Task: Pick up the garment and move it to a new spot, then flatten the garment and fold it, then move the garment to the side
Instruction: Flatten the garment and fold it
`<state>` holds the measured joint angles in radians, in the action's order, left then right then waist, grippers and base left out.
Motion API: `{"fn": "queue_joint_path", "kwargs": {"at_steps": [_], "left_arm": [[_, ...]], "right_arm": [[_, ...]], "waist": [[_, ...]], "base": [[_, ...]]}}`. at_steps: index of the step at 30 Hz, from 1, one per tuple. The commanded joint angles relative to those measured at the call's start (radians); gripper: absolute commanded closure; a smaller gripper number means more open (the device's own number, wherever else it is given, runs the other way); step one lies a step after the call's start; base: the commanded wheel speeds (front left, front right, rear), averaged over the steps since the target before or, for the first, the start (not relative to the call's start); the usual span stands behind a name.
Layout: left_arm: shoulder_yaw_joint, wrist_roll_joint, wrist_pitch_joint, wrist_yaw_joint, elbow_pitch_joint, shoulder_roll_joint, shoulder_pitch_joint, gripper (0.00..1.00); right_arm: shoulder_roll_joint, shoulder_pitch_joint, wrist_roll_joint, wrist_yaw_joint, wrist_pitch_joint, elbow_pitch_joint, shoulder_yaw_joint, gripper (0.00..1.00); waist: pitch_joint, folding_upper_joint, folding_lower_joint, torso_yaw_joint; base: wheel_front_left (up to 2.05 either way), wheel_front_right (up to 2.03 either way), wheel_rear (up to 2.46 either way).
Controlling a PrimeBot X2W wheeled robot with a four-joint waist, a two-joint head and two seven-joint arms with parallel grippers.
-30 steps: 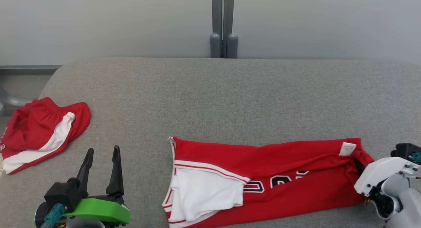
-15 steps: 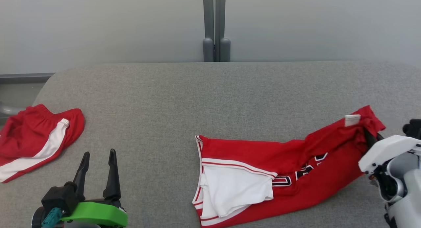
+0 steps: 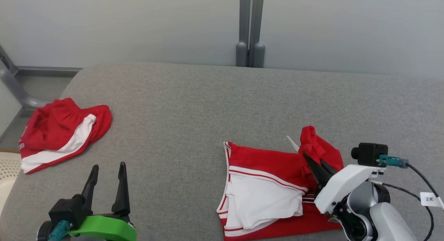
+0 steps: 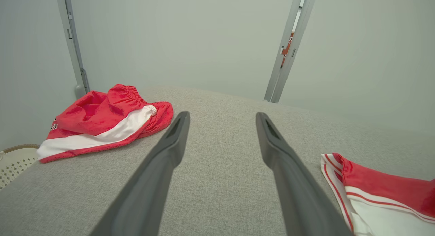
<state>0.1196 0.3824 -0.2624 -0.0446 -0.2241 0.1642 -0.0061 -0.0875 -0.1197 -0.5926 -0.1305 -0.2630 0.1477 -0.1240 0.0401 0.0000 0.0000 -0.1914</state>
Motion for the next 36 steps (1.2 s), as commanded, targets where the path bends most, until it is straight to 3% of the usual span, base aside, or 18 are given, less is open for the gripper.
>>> {"fn": "queue_joint_path", "kwargs": {"at_steps": [1,12,20,21,22,23,29,36], "left_arm": [[-0.002,-0.002,0.0,-0.004,-0.004,0.006,-0.005,0.0],[0.018,0.004,0.009,-0.008,-0.026,0.011,-0.024,0.0],[0.022,0.01,0.01,-0.004,-0.033,0.019,-0.026,0.0],[0.022,0.011,0.01,-0.003,-0.033,0.019,-0.026,0.0],[0.021,0.013,0.009,-0.001,-0.034,0.019,-0.024,0.0],[0.021,0.014,0.009,0.0,-0.034,0.02,-0.023,0.0],[0.015,0.021,0.007,0.008,-0.032,0.02,-0.006,0.0],[0.005,0.027,0.002,0.016,-0.022,0.016,0.015,0.0]], "right_arm": [[0.01,0.008,-0.012,0.0,0.006,0.013,-0.01,1.0],[0.035,-0.086,-0.134,-0.001,0.091,0.228,-0.126,1.0],[0.035,-0.177,-0.198,-0.001,0.192,0.4,-0.223,1.0],[0.035,-0.185,-0.201,0.0,0.203,0.417,-0.23,0.62],[0.035,-0.194,-0.202,0.0,0.213,0.437,-0.237,0.11],[0.035,-0.2,-0.208,0.0,0.221,0.449,-0.244,0.0],[0.032,-0.221,-0.238,0.0,0.271,0.424,-0.28,0.0],[-0.1,-0.189,-0.233,0.0,0.359,0.237,-0.253,0.0]], "waist": [[-0.001,0.0,0.0,-0.041],[-0.001,0.0,0.0,-0.137],[-0.003,0.0,0.0,-0.158],[-0.003,0.0,0.0,-0.157],[-0.003,0.0,0.0,-0.156],[-0.002,0.0,0.0,-0.153],[0.003,0.0,0.0,-0.116],[0.012,0.0,0.0,-0.05]], "base": [[0.0,0.0,0.0],[0.0,0.0,0.0],[0.0,0.0,0.0],[0.0,0.0,0.0],[0.0,0.0,0.0],[0.0,0.0,0.0],[0.0,0.0,0.0],[0.0,0.0,0.0]]}}
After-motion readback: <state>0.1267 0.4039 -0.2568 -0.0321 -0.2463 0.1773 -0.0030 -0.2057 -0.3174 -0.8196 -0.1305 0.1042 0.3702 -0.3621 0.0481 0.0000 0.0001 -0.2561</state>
